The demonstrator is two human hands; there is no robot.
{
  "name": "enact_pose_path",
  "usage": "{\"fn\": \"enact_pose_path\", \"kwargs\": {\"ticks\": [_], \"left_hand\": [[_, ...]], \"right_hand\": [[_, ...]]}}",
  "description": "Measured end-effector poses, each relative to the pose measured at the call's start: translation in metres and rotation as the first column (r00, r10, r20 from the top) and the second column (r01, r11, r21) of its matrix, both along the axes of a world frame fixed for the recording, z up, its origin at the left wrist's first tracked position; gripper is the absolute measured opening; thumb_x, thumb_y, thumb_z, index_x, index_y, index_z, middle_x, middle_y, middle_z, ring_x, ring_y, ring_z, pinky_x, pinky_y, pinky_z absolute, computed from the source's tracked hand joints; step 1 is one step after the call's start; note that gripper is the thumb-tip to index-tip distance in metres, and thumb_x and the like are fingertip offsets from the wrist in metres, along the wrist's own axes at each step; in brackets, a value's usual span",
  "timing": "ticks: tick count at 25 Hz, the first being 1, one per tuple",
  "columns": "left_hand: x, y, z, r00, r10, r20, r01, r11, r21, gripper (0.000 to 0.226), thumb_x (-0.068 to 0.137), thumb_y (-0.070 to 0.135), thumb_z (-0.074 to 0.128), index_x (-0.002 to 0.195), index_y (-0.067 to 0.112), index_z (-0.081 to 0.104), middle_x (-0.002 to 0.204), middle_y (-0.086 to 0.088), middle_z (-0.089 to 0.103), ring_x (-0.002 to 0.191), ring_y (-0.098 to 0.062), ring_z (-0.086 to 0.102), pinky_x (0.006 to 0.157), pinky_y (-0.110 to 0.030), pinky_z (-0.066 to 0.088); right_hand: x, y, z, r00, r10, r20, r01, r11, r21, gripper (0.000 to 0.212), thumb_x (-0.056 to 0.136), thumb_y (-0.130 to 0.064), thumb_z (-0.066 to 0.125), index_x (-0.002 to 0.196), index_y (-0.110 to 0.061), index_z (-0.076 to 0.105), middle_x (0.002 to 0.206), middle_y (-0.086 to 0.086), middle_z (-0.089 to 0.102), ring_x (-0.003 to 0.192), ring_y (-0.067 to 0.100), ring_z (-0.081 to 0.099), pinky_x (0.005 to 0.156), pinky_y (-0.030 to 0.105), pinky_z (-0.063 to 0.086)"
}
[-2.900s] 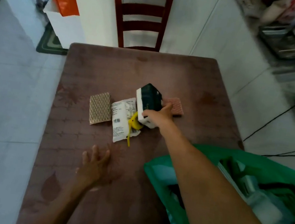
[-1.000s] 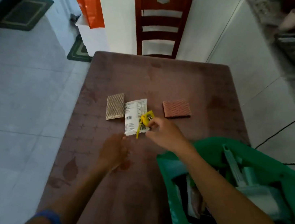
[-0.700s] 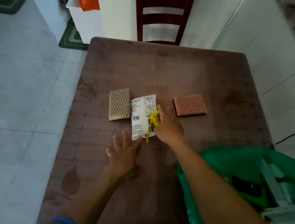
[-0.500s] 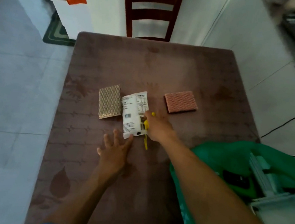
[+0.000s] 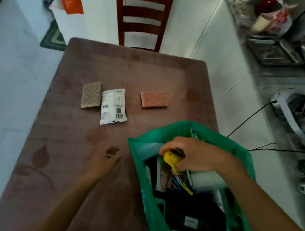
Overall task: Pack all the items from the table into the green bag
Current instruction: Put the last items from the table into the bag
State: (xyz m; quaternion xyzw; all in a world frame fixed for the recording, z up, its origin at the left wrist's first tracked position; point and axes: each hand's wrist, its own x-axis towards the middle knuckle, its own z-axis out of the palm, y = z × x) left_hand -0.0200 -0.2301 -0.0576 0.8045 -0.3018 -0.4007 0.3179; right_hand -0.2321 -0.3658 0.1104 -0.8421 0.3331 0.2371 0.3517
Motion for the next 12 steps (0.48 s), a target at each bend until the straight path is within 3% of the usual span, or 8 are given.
{"fn": "enact_pose_path", "kwargs": {"ticks": [3,5,7,8,10,12], "left_hand": [[-0.067,0.024,0.049,0.987,0.109,-0.114,-0.126,0.980,-0.157,0.008,0.086,0.014,0.066,0.091,0.007,0.065,0.079,-0.001,0.062,0.074,-0.014,0.058,0.057,-0.010,0.044],[-0.104,0.041,0.077,0.976,0.152,-0.158,-0.185,0.958,-0.219,0.015,0.083,0.022,0.070,0.079,0.008,0.063,0.070,-0.001,0.061,0.066,-0.014,0.056,0.054,-0.012,0.043],[-0.128,0.057,0.088,0.960,0.210,-0.183,-0.237,0.961,-0.143,0.029,0.075,0.033,0.076,0.079,0.009,0.061,0.070,-0.004,0.063,0.063,-0.014,0.059,0.054,-0.020,0.047],[-0.136,0.063,0.085,0.950,0.201,-0.241,-0.221,0.974,-0.059,0.032,0.072,0.033,0.080,0.082,0.010,0.061,0.074,-0.005,0.066,0.065,-0.014,0.064,0.055,-0.022,0.050],[-0.146,0.072,0.076,0.913,0.059,-0.403,-0.044,0.998,0.046,0.022,0.072,0.029,0.081,0.084,0.017,0.067,0.087,-0.006,0.073,0.075,-0.014,0.070,0.069,-0.032,0.059],[-0.152,0.078,0.069,0.932,-0.035,-0.360,0.069,0.994,0.082,0.015,0.078,0.030,0.071,0.085,0.017,0.071,0.092,-0.007,0.074,0.085,-0.019,0.070,0.081,-0.043,0.057]], "right_hand": [[-0.019,0.007,-0.032,0.942,0.205,-0.264,-0.267,0.936,-0.227,0.039,0.094,-0.031,0.050,0.132,-0.038,0.053,0.130,0.005,0.047,0.109,0.028,0.055,0.087,0.038,0.048],[-0.023,0.005,-0.036,0.936,0.222,-0.271,-0.292,0.923,-0.251,0.038,0.093,-0.027,0.049,0.130,-0.036,0.055,0.132,0.006,0.049,0.115,0.031,0.054,0.090,0.042,0.049],[-0.025,-0.004,-0.025,0.993,0.115,-0.016,-0.110,0.885,-0.451,0.041,0.086,-0.020,0.054,0.125,-0.033,0.059,0.129,0.003,0.056,0.115,0.028,0.054,0.091,0.042,0.049],[-0.027,-0.010,-0.019,0.990,0.071,0.118,0.010,0.816,-0.578,0.046,0.083,-0.017,0.057,0.128,-0.030,0.056,0.134,0.002,0.054,0.118,0.028,0.052,0.094,0.041,0.047],[-0.038,-0.032,-0.017,0.994,-0.016,0.108,0.091,0.674,-0.733,0.056,0.083,-0.012,0.060,0.136,-0.022,0.045,0.142,0.006,0.045,0.123,0.030,0.044,0.096,0.040,0.039],[-0.065,-0.049,-0.030,0.980,-0.198,0.019,0.154,0.698,-0.700,0.043,0.087,-0.014,0.057,0.129,-0.017,0.050,0.133,0.010,0.052,0.113,0.031,0.052,0.084,0.035,0.041]]}}
